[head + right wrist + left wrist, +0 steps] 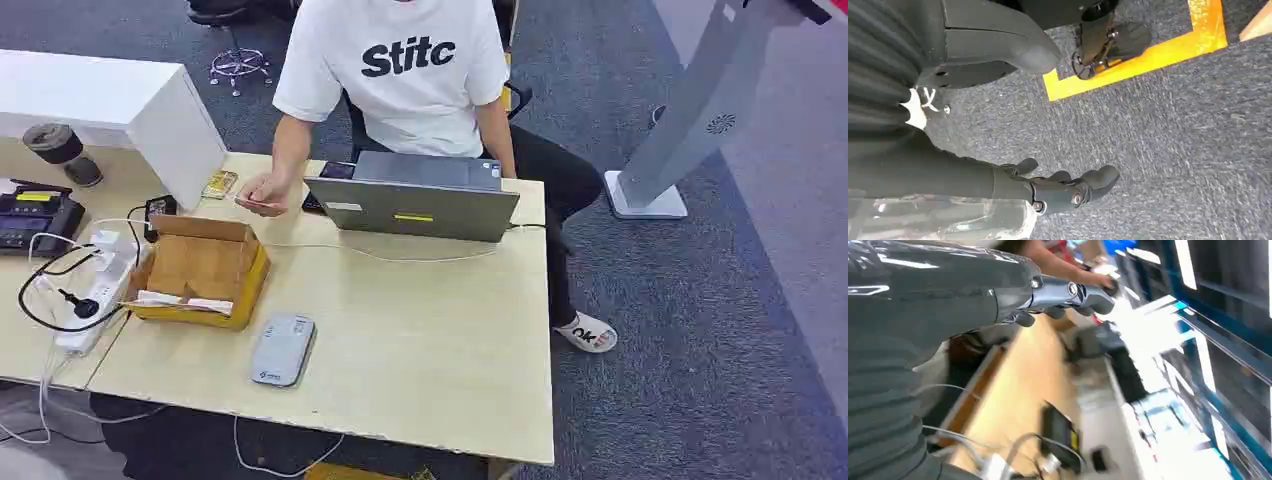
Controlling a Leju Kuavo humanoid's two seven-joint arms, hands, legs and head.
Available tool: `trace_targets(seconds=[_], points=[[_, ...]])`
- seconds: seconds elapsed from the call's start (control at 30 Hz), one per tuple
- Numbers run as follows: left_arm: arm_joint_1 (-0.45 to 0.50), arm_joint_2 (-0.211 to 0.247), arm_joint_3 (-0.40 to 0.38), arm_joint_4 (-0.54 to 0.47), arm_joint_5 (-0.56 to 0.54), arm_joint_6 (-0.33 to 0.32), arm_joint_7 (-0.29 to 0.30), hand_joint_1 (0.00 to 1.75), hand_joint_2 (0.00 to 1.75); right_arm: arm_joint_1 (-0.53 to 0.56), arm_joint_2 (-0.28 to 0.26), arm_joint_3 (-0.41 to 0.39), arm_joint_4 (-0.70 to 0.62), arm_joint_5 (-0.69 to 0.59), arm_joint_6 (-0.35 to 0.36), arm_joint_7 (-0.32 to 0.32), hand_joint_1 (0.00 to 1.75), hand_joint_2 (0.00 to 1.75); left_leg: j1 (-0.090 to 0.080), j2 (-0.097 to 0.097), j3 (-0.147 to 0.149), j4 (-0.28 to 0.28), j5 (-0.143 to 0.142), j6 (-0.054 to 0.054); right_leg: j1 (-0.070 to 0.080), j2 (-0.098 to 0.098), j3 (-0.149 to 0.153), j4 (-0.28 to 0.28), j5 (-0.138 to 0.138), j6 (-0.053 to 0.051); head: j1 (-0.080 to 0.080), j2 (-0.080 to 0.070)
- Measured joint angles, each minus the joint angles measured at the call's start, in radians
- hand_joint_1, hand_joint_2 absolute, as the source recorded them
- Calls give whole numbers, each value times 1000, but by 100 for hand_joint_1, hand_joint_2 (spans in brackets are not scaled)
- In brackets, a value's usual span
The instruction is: Pass the card to the sensor for recognition and then transmit it.
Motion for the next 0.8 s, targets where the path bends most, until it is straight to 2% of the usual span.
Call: trace_targets(seconds=[0.07,0.13,0.23,0.43,0.53,0.67,0.8], points=[[-13,10,-22,-42,-62,-26,2,0,175,0,0,1,0,-7,1,15,0,175,0,-1,0,0,0,-1,0,-1,-1,0,0,0,1,0],[-26,35,-77,-63,-150,2,43,0,175,0,0,2,1,-8,13,34,0,175,0,-1,0,0,0,-1,0,-1,-2,0,0,0,0,0],[-49,110,-233,-66,-355,128,145,0,175,-2,0,9,2,-14,34,52,0,175,0,-1,0,0,2,-2,1,-1,-2,0,1,-1,0,0],[-138,258,-556,-16,-796,252,393,0,175,-7,0,39,2,-4,30,76,0,175,1,-2,-2,0,5,-3,1,-1,-2,1,4,-2,0,0],[-174,307,-669,22,-846,274,443,0,175,-9,0,49,2,-4,30,77,0,175,1,-2,-2,0,5,-3,1,-1,-2,1,5,-2,1,0],[-187,343,-737,46,-860,278,454,0,175,-9,0,51,2,-6,32,77,0,175,1,-2,-2,0,5,-3,1,0,-3,1,5,-2,0,0],[-242,376,-810,113,-1048,276,539,0,175,-12,0,63,3,-7,53,111,0,175,0,-4,-3,1,6,-2,1,-3,-3,1,5,-2,0,0]])
